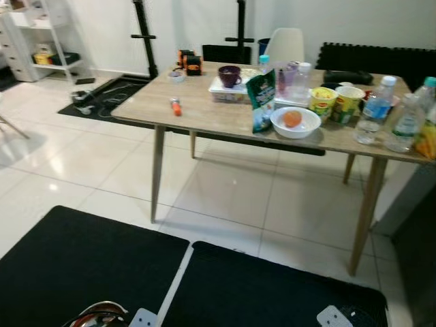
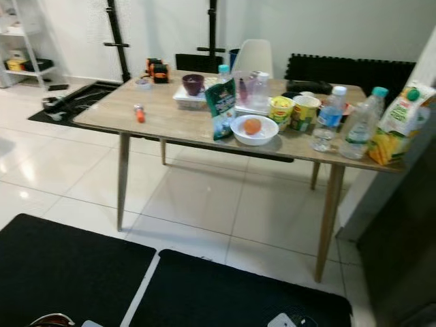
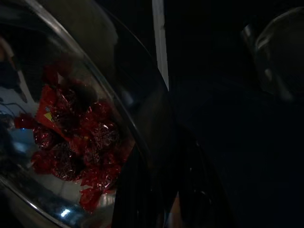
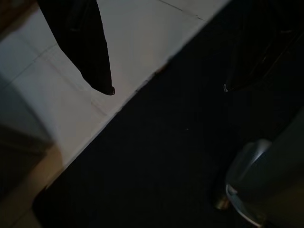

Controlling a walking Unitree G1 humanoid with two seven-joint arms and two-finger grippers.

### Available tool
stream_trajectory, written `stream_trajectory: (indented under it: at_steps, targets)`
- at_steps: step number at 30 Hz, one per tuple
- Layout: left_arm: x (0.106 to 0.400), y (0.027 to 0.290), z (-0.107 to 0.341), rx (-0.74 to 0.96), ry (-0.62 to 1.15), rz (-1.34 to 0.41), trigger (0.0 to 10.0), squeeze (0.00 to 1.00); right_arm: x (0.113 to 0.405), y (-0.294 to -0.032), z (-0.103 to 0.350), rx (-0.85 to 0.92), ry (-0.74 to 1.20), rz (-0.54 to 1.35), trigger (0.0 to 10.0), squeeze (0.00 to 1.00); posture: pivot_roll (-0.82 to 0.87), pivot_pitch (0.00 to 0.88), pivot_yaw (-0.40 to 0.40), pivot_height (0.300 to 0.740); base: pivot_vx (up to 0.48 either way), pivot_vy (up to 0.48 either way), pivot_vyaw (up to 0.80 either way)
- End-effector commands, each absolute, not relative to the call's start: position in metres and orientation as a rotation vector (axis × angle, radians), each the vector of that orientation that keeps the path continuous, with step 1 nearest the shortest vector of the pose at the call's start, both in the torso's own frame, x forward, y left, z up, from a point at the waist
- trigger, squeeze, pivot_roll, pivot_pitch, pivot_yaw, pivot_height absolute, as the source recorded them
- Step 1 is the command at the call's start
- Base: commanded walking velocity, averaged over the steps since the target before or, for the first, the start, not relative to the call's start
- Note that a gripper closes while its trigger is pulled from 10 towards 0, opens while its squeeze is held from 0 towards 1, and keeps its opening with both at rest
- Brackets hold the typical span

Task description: Restocking fridge

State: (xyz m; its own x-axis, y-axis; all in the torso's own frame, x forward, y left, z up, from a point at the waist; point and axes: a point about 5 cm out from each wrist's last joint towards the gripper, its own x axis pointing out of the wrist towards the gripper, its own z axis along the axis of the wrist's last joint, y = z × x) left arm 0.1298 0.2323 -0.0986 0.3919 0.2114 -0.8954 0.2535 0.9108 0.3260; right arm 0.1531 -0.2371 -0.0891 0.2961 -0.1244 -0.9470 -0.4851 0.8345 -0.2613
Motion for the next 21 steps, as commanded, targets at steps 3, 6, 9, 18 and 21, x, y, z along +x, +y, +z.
stream_trajectory:
  at_steps: [3, 6, 9, 18, 21]
  targets:
    - [0.1343, 0.2348, -0.0963, 0.458, 1.159, -0.025, 10.0, 0.0, 0.1501, -0.2374, -0.0901, -0.552, 1.283, 0.249, 10.0, 0.0, -0.08, 0.0, 0.023, 0.74, 0.0, 0.0, -0.79]
    - [0.1342, 0.2346, -0.0964, 0.458, 1.159, -0.027, 10.0, 0.0, 0.1499, -0.2375, -0.0902, -0.552, 1.286, 0.249, 10.0, 0.0, -0.08, 0.0, 0.023, 0.74, 0.0, 0.0, -0.79]
    - [0.1343, 0.2345, -0.0964, 0.462, 1.159, -0.031, 10.0, 0.0, 0.15, -0.2377, -0.0901, -0.551, 1.287, 0.248, 10.0, 0.0, -0.07, 0.0, 0.024, 0.74, 0.0, 0.0, -0.79]
    - [0.1356, 0.2338, -0.096, 0.475, 1.151, -0.044, 10.0, 0.0, 0.1502, -0.2381, -0.0899, -0.554, 1.291, 0.247, 10.0, 0.0, -0.08, 0.0, 0.026, 0.74, 0.0, 0.0, -0.79]
    - [0.1357, 0.2337, -0.096, 0.472, 1.15, -0.043, 10.0, 0.0, 0.1503, -0.2382, -0.0898, -0.554, 1.291, 0.246, 10.0, 0.0, -0.08, 0.0, 0.025, 0.74, 0.0, 0.0, -0.79]
